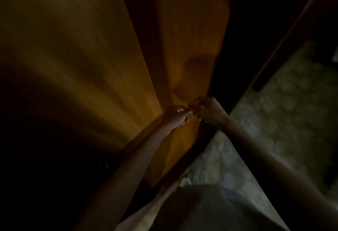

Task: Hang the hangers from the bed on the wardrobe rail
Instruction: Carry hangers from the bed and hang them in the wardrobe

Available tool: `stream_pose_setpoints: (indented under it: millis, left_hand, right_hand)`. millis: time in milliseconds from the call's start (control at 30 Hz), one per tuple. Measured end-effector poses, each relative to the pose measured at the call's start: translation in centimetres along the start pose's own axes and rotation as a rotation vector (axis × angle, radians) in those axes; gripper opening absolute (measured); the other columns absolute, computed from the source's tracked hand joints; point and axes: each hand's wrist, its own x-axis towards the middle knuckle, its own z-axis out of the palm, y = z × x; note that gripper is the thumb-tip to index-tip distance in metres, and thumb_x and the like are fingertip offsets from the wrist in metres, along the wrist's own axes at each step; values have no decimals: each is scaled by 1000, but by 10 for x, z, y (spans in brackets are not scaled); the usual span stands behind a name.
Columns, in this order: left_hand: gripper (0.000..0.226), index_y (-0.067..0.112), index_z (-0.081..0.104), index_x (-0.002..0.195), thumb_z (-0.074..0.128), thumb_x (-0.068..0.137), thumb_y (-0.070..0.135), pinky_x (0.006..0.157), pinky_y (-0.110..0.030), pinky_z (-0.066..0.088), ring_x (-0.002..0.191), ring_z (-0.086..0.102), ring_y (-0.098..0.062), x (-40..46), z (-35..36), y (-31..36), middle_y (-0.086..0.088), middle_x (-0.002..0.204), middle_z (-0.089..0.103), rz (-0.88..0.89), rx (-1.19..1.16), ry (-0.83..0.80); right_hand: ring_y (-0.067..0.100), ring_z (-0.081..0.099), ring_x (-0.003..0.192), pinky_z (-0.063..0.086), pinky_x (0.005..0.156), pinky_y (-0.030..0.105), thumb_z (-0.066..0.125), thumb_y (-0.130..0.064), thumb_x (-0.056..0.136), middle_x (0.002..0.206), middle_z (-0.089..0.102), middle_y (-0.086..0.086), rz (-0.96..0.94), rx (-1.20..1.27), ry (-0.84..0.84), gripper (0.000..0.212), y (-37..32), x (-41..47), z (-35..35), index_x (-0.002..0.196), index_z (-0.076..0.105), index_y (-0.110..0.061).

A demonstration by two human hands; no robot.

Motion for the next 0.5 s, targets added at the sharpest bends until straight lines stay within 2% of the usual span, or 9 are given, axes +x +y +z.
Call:
stream_pose_setpoints:
  millis: [67,167,267,367,433,500]
  left_hand:
    - [28,6,76,87,64,97,30,43,-17,37,41,48,-3,8,36,-38,-1,62,63,-64,109,-120]
    - [28,4,77,93,66,92,30,47,-23,41,47,53,-9,11,86,-81,-1,64,66,-158,266,-276]
    - [25,3,73,86,63,93,25,50,-23,45,52,57,-10,4,131,-113,-2,69,68,-212,413,-444]
    - [20,6,70,86,61,95,21,57,-27,49,56,59,-12,-10,176,-139,-6,73,70,-246,545,-609]
    - [22,1,73,89,61,94,19,62,-30,53,58,61,-15,-21,207,-153,-8,77,73,-249,663,-683]
    - [25,-1,76,88,62,93,19,60,-28,53,60,64,-16,-33,240,-159,-11,81,76,-223,785,-752]
  right_hand:
    - [-1,63,54,50,54,22,64,-11,92,73,71,-3,161,-23,-10,10,58,-13,18,91,71,-18]
    - [18,71,89,57,80,36,63,-22,92,100,76,3,352,-65,-2,17,127,-45,35,103,75,-18]
    - [21,67,107,50,85,29,62,-21,94,114,73,6,504,-39,8,23,182,-87,42,112,74,-13]
    - [23,66,109,48,86,28,63,-21,92,112,74,5,688,-7,40,19,236,-140,50,105,77,-16]
    - [24,69,101,47,75,25,61,-19,89,99,74,5,803,41,73,15,271,-182,56,91,76,-18]
    - [23,69,92,48,72,26,60,-18,88,97,75,6,919,121,141,16,302,-230,63,88,76,-15]
